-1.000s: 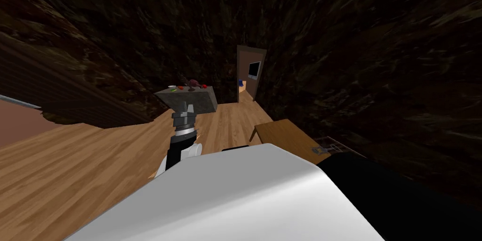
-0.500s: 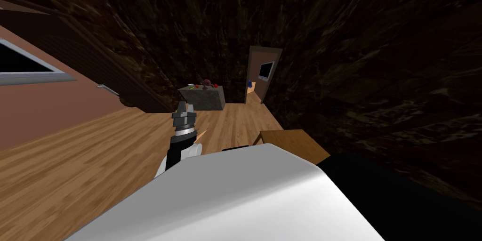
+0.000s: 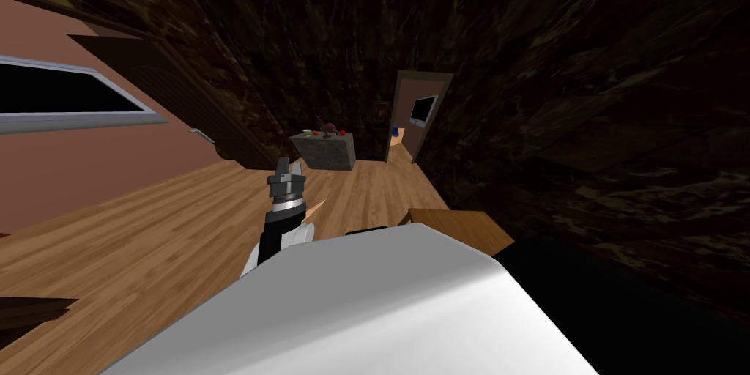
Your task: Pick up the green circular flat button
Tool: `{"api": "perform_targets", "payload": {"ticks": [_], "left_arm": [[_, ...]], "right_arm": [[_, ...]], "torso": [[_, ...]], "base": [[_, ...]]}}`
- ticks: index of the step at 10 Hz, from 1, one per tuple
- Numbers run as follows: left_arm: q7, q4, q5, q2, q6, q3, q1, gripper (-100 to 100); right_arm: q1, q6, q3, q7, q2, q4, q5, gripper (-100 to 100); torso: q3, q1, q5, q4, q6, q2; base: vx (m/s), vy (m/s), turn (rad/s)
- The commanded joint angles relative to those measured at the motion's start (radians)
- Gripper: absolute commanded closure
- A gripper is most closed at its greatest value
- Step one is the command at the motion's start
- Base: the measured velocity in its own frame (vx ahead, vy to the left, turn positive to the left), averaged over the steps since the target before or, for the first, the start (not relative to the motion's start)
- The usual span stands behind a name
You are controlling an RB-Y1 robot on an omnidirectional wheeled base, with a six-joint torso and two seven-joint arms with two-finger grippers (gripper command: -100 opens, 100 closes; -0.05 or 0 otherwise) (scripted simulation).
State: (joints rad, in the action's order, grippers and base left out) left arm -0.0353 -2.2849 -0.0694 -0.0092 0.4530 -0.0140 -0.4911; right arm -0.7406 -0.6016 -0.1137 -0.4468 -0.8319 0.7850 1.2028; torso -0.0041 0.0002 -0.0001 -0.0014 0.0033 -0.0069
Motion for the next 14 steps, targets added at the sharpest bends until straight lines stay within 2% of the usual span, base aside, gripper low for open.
{"api": "perform_targets", "payload": {"ticks": [1, 2, 3, 4, 5, 6, 8, 9, 11, 12, 14], "left_arm": [[0.000, 0.000, 0.000, 0.000, 0.000, 0.000, 0.000, 0], [0.000, 0.000, 0.000, 0.000, 0.000, 0.000, 0.000, 0], [0.000, 0.000, 0.000, 0.000, 0.000, 0.000, 0.000, 0], [0.000, 0.000, 0.000, 0.000, 0.000, 0.000, 0.000, 0], [0.000, 0.000, 0.000, 0.000, 0.000, 0.000, 0.000, 0], [0.000, 0.000, 0.000, 0.000, 0.000, 0.000, 0.000, 0], [0.000, 0.000, 0.000, 0.000, 0.000, 0.000, 0.000, 0], [0.000, 0.000, 0.000, 0.000, 0.000, 0.000, 0.000, 0], [0.000, 0.000, 0.000, 0.000, 0.000, 0.000, 0.000, 0], [0.000, 0.000, 0.000, 0.000, 0.000, 0.000, 0.000, 0], [0.000, 0.000, 0.000, 0.000, 0.000, 0.000, 0.000, 0]], "right_arm": [[-0.003, -0.002, -0.016, -0.003, 0.009, -0.022, 0.016, -100], [-0.013, 0.004, -0.012, -0.007, 0.005, 0.005, 0.011, -100], [-0.014, 0.006, -0.013, -0.011, 0.005, 0.006, 0.013, 0], [-0.017, 0.019, -0.047, 0.040, 0.015, -0.010, -0.037, -100], [-0.017, 0.019, -0.047, 0.057, 0.015, -0.010, -0.064, -100], [-0.019, 0.031, -0.081, 0.088, 0.025, -0.026, -0.094, -100], [-0.019, 0.031, -0.081, 0.125, 0.025, -0.026, -0.142, -100], [-0.022, 0.043, -0.115, 0.162, 0.035, -0.043, -0.177, -100], [-0.022, 0.043, -0.115, 0.193, 0.035, -0.043, -0.219, -100], [-0.024, 0.055, -0.149, 0.230, 0.045, -0.059, -0.257, -100], [-0.024, 0.055, -0.149, 0.261, 0.045, -0.059, -0.296, -100]], "torso": [[0.000, 0.000, 0.000, 0.000, 0.000, 0.000], [0.000, 0.000, 0.000, 0.000, -0.001, 0.000], [0.000, 0.001, 0.000, 0.000, 0.000, 0.001], [0.001, 0.002, 0.000, 0.000, 0.000, 0.002], [0.000, 0.000, 0.000, 0.000, 0.000, 0.001], [0.000, 0.000, 0.000, 0.000, 0.000, 0.000], [0.000, -0.001, 0.000, 0.000, 0.000, 0.000], [0.000, 0.000, 0.000, 0.000, 0.000, 0.001], [0.000, 0.000, 0.000, 0.000, 0.000, 0.000], [0.001, 0.001, 0.000, 0.000, 0.000, 0.001], [0.000, 0.000, 0.000, 0.000, 0.000, 0.000]], "base": [[0.039, -0.021, 0.209], [0.020, -0.015, 0.054], [0.000, 0.000, 0.000], [0.040, -0.027, -0.016], [0.044, -0.038, -0.013], [0.053, -0.050, -0.015], [0.032, -0.030, -0.002], [0.038, -0.032, -0.014], [0.028, -0.024, -0.005], [0.032, -0.028, -0.016], [0.031, -0.025, -0.005]]}}
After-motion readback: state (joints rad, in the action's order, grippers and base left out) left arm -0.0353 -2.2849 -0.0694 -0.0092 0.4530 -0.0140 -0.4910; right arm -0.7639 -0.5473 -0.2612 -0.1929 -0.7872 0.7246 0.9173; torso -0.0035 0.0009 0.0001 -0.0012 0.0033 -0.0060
